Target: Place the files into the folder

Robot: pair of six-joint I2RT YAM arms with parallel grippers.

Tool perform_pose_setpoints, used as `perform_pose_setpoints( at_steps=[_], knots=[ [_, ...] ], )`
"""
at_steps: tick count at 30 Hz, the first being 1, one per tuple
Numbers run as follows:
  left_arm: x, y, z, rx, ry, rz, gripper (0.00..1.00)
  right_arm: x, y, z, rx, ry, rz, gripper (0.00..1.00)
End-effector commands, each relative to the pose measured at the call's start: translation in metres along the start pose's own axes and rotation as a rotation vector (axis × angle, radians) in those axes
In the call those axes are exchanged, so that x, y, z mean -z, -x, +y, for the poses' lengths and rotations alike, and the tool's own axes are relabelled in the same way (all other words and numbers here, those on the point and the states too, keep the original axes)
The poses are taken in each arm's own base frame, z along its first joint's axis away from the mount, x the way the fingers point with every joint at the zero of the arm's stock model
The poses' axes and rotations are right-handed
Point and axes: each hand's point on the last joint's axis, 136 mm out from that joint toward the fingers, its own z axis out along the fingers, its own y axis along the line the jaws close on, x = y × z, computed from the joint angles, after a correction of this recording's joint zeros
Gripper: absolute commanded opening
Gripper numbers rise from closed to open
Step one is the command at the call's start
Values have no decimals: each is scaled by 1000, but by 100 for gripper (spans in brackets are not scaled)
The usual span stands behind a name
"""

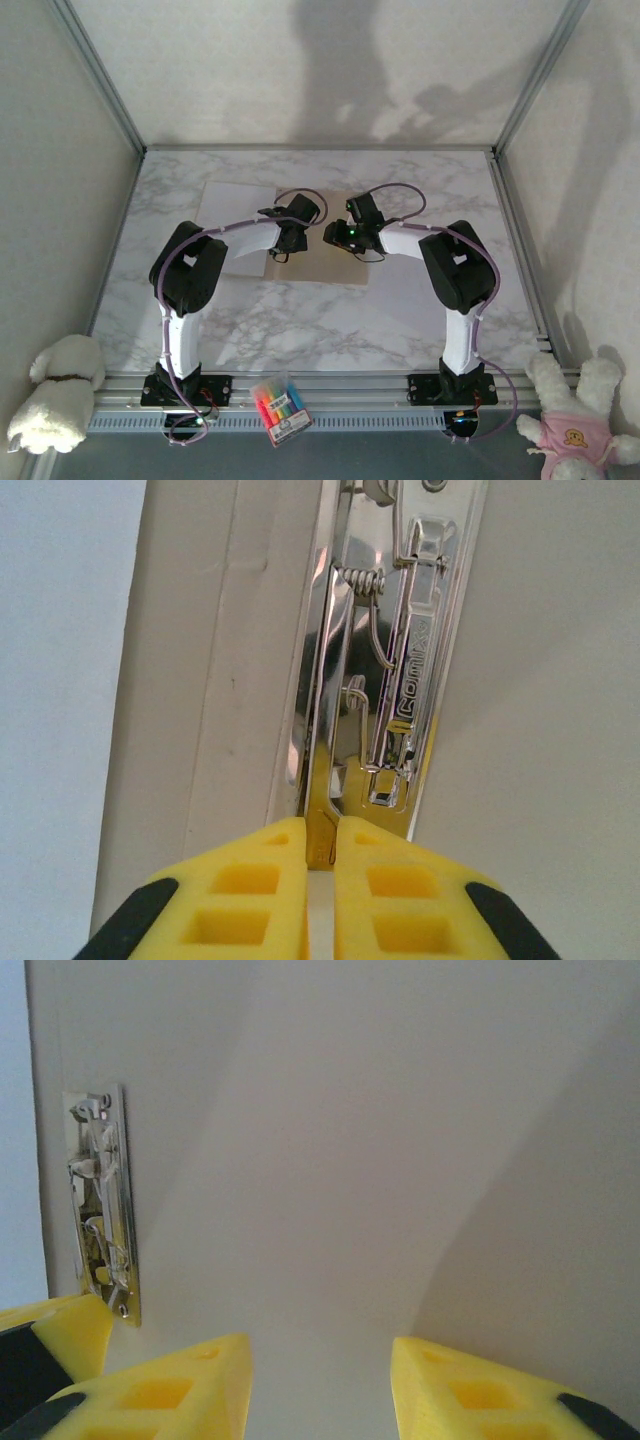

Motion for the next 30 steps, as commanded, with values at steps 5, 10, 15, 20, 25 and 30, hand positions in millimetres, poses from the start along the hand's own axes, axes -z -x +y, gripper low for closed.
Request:
perform_pose_setpoints(
  at_steps=[5,10,15,20,25,30],
  knots=[
    [-25,-40,-3,-6,-34,113,12,-3,5,-4,-17,-28,-4,41],
    [-31,-49,-10,-1,-49,130,11,-4,5,-5,-20,-34,-3,41],
    [-24,-46,-15,10,-72,123,10,-4,5,-6,-21,-38,-1,41],
    [-1,-26,-23,30,-119,79,11,-5,5,-6,-21,-40,0,41],
    [22,-2,-20,52,-118,29,12,-5,4,-7,-22,-42,0,41],
    [27,16,0,60,-52,7,12,-4,5,-7,-23,-40,0,41]
  ],
)
